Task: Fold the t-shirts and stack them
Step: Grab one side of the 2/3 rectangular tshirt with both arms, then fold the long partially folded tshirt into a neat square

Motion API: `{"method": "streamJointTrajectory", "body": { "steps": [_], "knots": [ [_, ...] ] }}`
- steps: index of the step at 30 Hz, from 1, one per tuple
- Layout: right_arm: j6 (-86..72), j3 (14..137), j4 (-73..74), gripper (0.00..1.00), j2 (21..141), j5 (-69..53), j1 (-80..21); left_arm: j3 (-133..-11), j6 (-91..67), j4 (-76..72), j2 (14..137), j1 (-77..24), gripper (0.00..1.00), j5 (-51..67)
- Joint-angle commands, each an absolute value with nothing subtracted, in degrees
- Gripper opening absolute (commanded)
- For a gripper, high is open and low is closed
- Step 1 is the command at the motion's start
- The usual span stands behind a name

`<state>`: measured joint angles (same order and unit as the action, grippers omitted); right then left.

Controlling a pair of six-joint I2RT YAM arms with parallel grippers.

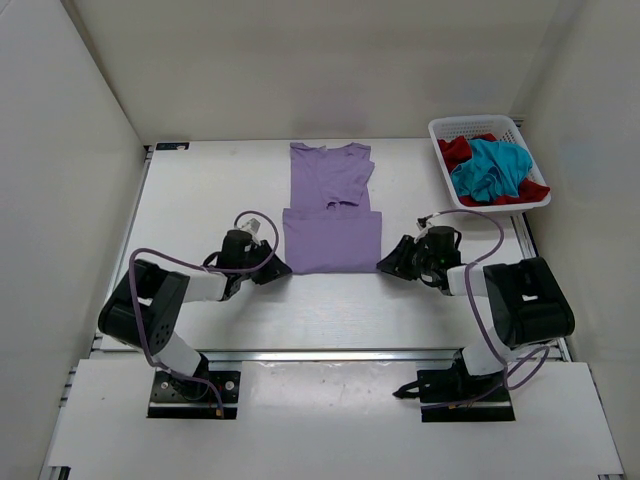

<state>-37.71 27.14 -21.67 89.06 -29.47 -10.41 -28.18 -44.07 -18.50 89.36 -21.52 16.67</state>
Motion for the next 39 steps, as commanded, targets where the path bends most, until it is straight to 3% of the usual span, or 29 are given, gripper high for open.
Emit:
{"method": "streamJointTrajectory", "body": {
  "steps": [1, 4, 9, 18, 24, 29, 32, 39],
  "knots": [
    [-38.23, 28.48, -25.04, 0.22, 90.88, -29.00, -10.37, -29.17, -44.03, -17.31, 91.23, -22.41, 0.31, 14.86],
    [-37.97, 29.00, -24.87, 0.12, 91.06, -29.01, -10.81, -29.53, -44.38, -18.54, 92.63, -22.41, 0.23, 15.21],
    [-37.79, 29.18, -24.87, 0.00, 90.79, -29.70, -11.60, -30.06, -45.44, -19.43, 92.99, -22.76, 0.00, 15.03],
    [-36.22, 24.97, -16.27, 0.01, 81.14, -26.46, -14.23, -22.35, -41.67, -11.35, 79.20, -24.08, 0.00, 13.01],
    [-39.09, 12.85, -0.12, 0.00, 58.23, -17.86, -26.34, -9.51, -42.71, 7.95, 51.48, -26.54, 0.00, 14.05],
    [-42.54, 16.85, 15.44, 0.00, 42.47, -12.22, -34.01, -13.86, -48.51, 26.69, 27.37, -28.30, 0.00, 17.04],
    [-37.03, 26.24, 16.88, 0.01, 46.04, -16.41, -29.38, -23.62, -45.29, 26.30, 32.13, -25.24, 0.00, 19.24],
    [-29.01, 52.06, 7.31, 0.00, 74.73, -26.00, -15.75, -45.14, -39.54, 9.60, 68.05, -14.70, 0.00, 18.89]
  ]
}}
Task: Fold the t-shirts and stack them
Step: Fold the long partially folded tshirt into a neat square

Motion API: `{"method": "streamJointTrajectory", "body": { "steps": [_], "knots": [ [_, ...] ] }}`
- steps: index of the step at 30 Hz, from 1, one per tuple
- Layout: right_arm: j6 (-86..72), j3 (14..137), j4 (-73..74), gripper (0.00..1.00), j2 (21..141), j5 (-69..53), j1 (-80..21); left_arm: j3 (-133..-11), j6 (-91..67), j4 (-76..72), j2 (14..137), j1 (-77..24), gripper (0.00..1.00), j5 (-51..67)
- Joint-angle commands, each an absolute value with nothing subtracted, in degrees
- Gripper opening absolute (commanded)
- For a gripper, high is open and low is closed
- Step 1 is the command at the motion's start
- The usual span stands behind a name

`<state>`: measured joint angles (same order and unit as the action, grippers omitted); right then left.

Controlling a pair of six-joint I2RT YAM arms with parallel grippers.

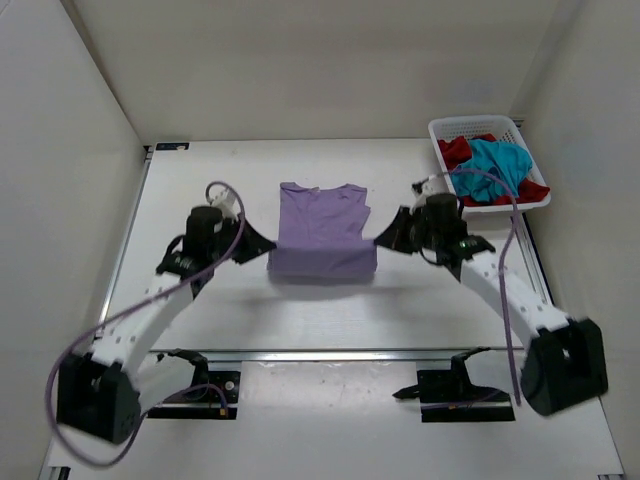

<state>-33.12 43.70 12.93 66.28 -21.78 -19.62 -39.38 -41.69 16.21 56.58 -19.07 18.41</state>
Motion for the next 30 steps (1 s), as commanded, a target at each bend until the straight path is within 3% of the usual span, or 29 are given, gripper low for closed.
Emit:
{"method": "streamJointTrajectory", "body": {
  "steps": [1, 11, 16, 18, 19, 20, 23, 26, 30],
  "knots": [
    [-27.44, 55.51, 8.34, 0.00, 81.23, -25.49, -14.78, -49.18, -39.81, 6.97, 74.47, -13.98, 0.00, 18.81],
    [-25.57, 99.56, 15.19, 0.00, 121.78, -31.29, -8.70, -84.08, -41.22, 7.83, 112.20, -11.25, 0.00, 14.32],
    [-29.26, 115.37, 14.15, 0.00, 133.22, -34.71, -6.33, -87.10, -48.32, 0.64, 121.28, -8.71, 0.05, 16.35],
    [-29.80, 120.31, 14.50, 0.11, 138.14, -35.15, -6.07, -86.05, -50.44, -4.47, 121.82, -8.09, 0.20, 15.83],
    [-29.62, 124.85, 16.24, 0.24, 139.21, -36.29, -5.89, -86.13, -51.23, -5.61, 121.73, -7.48, 0.29, 15.04],
    [-28.40, 127.24, 19.31, 0.35, 141.31, -36.56, -6.06, -86.48, -51.41, -5.80, 121.38, -6.95, 0.32, 14.51],
    [-26.46, 141.38, 28.01, 0.48, 145.27, -35.86, -6.15, -86.22, -50.28, -5.36, 119.37, -5.10, 0.49, 12.04],
    [-22.25, 149.39, 35.22, 0.51, 146.25, -34.11, -7.99, -84.21, -46.25, -3.44, 117.70, -5.27, 0.71, 11.51],
    [-17.76, 148.62, 40.77, 0.51, 140.56, -31.65, -10.18, -69.66, -45.09, -11.49, 112.60, -6.67, 0.82, 14.76]
  ]
}}
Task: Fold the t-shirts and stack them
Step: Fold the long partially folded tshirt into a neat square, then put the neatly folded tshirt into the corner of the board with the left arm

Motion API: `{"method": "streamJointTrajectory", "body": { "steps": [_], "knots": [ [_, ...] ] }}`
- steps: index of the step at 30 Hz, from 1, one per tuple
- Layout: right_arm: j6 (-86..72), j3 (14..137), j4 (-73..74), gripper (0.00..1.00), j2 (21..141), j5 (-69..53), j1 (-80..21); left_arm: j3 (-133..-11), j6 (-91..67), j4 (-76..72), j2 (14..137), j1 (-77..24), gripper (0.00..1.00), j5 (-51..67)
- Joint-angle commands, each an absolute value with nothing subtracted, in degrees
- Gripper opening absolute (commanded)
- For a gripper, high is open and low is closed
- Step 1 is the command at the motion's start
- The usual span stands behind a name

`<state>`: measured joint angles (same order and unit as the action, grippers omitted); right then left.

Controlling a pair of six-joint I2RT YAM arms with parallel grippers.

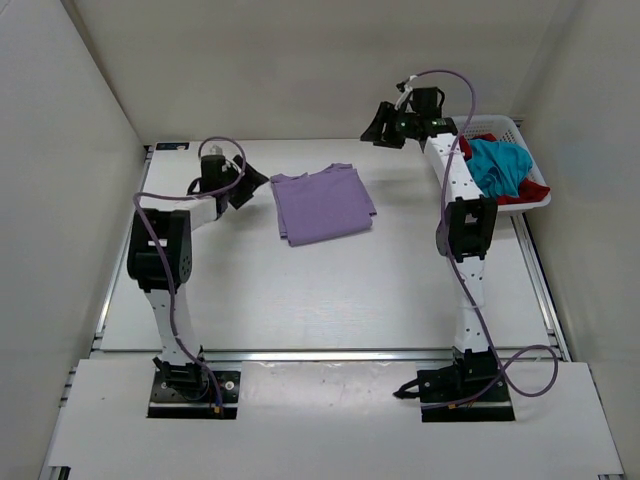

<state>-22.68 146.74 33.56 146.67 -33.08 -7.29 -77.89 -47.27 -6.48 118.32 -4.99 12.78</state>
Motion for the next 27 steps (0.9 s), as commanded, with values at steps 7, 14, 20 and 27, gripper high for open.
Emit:
{"method": "streamJointTrajectory", "body": {
  "steps": [7, 14, 20, 27],
  "knots": [
    [-10.37, 146.61, 47.20, 0.52, 131.76, -26.98, -13.97, -60.90, -43.42, -17.14, 114.77, -10.19, 0.80, 17.93],
    [-10.63, 145.99, 47.37, 0.50, 129.46, -26.90, -15.55, -70.03, -45.52, -17.05, 123.30, -14.32, 0.23, 19.60],
    [-9.58, 144.67, 47.99, 0.50, 129.03, -27.86, -15.73, -81.36, -48.87, -14.78, 126.64, -10.03, 0.00, 19.51],
    [-9.05, 143.52, 47.90, 0.49, 129.02, -28.65, -15.64, -96.67, -47.90, -5.80, 129.29, 3.85, 0.00, 19.25]
  ]
}}
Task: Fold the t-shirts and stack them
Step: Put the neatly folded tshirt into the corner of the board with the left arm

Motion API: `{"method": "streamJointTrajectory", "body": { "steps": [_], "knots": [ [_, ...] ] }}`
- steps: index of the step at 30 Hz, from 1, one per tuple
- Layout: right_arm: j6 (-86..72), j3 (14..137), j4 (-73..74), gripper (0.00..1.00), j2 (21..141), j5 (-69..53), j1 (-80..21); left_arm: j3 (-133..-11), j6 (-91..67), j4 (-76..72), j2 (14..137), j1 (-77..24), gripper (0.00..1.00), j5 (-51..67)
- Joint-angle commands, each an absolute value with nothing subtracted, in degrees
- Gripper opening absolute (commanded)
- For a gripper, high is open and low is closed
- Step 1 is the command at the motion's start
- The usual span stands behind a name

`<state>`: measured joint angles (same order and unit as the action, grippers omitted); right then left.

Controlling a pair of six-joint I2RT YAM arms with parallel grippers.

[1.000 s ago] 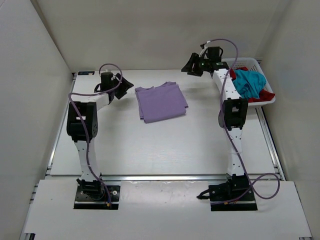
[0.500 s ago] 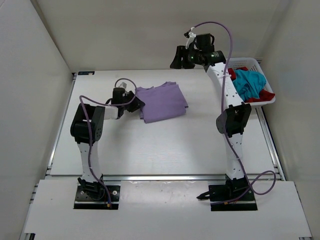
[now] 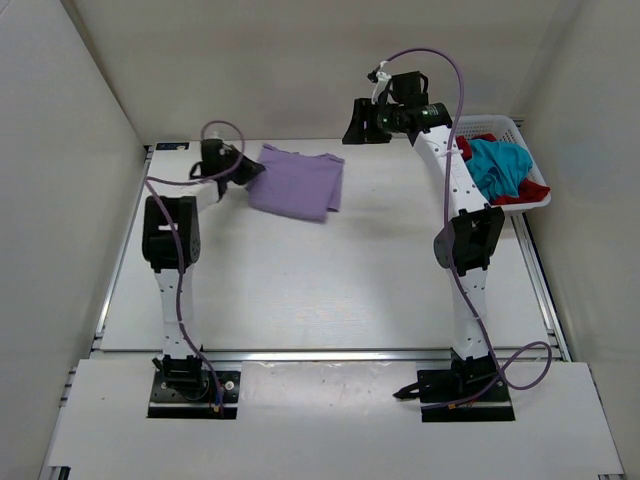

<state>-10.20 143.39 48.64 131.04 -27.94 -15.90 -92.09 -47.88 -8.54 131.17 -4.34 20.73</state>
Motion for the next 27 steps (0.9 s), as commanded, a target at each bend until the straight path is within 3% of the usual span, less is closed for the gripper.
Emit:
{"method": "streamJointTrajectory", "body": {
  "steps": [1, 8, 11, 13, 15, 21, 22, 24, 25, 26, 27],
  "knots": [
    [-8.70, 143.44, 48.16, 0.49, 129.11, -28.57, -15.47, -96.77, -48.60, -5.89, 129.46, 6.83, 0.00, 19.16],
    [-9.23, 143.52, 47.46, 0.49, 129.29, -31.90, -15.73, -84.58, -55.45, -13.61, 126.13, 19.76, 0.01, 19.86],
    [-9.14, 143.70, 47.64, 0.49, 129.29, -32.52, -16.17, -80.25, -56.07, -15.55, 125.60, 22.14, 0.15, 19.60],
    [-8.70, 143.61, 47.99, 0.50, 128.94, -32.00, -16.61, -77.71, -57.04, -16.87, 125.42, 23.46, 0.17, 20.04],
    [-8.18, 143.44, 48.07, 0.49, 128.76, -31.47, -16.87, -75.34, -58.00, -17.40, 124.90, 25.39, 0.11, 19.34],
    [-8.52, 142.38, 47.90, 0.49, 127.88, -31.72, -17.40, -62.77, -59.76, -21.00, 119.80, 28.65, 0.08, 14.68],
    [-8.53, 142.64, 47.99, 0.49, 127.88, -33.03, -17.23, -61.54, -59.77, -21.79, 118.75, 28.83, 0.10, 14.68],
    [-8.70, 142.56, 47.64, 0.50, 128.05, -33.40, -17.93, -59.51, -60.29, -23.20, 116.81, 28.83, 0.25, 14.42],
    [-8.35, 142.56, 47.90, 0.50, 127.71, -33.22, -17.84, -57.85, -60.55, -24.68, 115.41, 29.00, 0.39, 14.15],
    [-8.26, 142.12, 47.55, 0.51, 127.36, -33.05, -18.02, -56.27, -60.99, -25.83, 113.66, 28.74, 0.45, 13.89],
    [-8.09, 141.86, 47.46, 0.53, 127.09, -33.31, -18.10, -54.68, -61.34, -26.71, 110.95, 28.83, 0.63, 13.36]
  ]
}}
